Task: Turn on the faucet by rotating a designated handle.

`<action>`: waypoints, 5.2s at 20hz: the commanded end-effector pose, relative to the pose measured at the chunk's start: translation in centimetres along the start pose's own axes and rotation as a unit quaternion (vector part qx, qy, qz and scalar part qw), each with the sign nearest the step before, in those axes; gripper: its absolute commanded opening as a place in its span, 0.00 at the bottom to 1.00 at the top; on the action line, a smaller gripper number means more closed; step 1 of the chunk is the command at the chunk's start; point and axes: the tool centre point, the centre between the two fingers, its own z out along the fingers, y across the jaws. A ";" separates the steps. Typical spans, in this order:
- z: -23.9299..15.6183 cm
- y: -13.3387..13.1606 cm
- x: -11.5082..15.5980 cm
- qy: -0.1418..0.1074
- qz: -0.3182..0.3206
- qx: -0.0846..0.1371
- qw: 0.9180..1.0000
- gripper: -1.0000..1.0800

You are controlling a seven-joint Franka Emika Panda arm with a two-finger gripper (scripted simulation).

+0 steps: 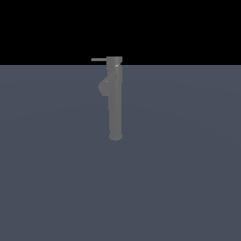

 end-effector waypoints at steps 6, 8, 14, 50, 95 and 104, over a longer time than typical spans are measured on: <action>0.4 -0.1 0.6 0.000 0.000 0.000 1.000 0.00; 0.7 -0.3 1.1 0.000 0.001 0.000 1.000 0.00; 2.5 -0.8 3.8 0.000 0.003 0.000 1.000 0.00; 18.1 -5.2 29.4 0.001 0.024 -0.002 1.000 0.00; 19.6 -5.5 25.3 0.002 0.028 -0.002 1.000 0.00; 19.7 -4.2 24.2 0.005 0.027 -0.002 1.000 0.00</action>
